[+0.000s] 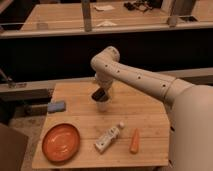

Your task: Place the eraser in the ceramic cup

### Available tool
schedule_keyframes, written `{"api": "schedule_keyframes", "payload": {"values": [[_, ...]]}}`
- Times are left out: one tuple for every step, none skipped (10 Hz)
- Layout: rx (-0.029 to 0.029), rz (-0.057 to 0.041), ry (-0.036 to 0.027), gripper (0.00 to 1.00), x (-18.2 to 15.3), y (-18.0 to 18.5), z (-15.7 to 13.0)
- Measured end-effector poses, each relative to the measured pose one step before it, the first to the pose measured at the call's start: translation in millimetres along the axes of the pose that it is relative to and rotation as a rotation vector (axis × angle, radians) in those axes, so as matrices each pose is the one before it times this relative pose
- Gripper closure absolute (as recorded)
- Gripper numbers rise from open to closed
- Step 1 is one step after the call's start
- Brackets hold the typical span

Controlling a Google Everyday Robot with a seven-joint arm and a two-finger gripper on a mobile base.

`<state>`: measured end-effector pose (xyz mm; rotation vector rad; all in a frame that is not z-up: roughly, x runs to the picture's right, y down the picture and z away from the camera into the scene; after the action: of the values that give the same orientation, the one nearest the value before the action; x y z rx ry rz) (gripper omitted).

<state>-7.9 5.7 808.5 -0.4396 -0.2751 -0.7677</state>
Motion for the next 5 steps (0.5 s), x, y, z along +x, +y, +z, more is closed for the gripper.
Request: {"api": "schedule_keyframes", "payload": {"values": [[0.00048,0.00074,-0.00096,0.20,-0.22,0.34,-0.63],[0.00071,0.00077,0.00006,0.20,0.20,0.06,-0.55],[-0.00008,-0.00005,0.00001,0.20,0.04,0.08,0.08],[-0.00007,-0.00008,-0.00016,0.20,-0.07,0.00,0.04],[0.00011,-0.00005,0.00008,0.20,0.01,-0.05,-0.06]]}}
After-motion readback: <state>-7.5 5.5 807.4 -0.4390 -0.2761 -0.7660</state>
